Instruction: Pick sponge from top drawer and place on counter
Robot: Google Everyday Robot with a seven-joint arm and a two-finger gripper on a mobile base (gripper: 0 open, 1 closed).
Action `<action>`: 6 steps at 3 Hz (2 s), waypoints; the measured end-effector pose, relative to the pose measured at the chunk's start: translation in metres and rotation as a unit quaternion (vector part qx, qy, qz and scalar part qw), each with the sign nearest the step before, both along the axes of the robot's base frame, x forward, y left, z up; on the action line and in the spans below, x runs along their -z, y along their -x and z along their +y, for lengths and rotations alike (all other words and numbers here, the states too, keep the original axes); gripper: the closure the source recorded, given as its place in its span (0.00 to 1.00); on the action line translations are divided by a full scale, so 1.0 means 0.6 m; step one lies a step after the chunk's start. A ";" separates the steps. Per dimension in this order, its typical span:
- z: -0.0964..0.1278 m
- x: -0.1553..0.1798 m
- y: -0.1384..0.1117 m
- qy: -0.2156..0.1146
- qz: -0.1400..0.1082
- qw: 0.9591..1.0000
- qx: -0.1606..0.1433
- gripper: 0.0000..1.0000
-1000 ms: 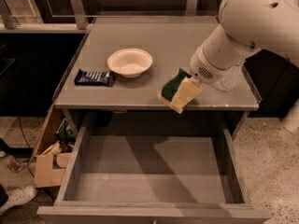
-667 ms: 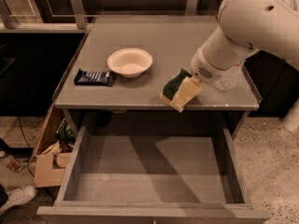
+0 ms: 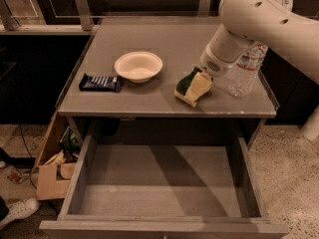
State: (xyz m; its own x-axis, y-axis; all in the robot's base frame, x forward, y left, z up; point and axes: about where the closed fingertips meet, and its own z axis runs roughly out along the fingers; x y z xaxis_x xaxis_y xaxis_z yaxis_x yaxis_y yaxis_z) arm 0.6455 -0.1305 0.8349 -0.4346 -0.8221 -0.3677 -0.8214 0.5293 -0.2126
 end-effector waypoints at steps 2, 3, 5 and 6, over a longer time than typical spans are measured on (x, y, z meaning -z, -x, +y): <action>0.000 0.000 -0.002 -0.001 0.000 1.000 0.000 0.58; 0.000 0.000 -0.002 -0.001 0.000 1.000 0.000 0.27; 0.000 0.000 -0.002 -0.001 0.000 1.000 0.000 0.00; 0.000 0.000 -0.002 -0.001 0.000 1.000 0.000 0.00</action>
Offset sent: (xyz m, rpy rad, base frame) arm 0.0013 0.0002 0.0003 0.0013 -0.0011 -0.0005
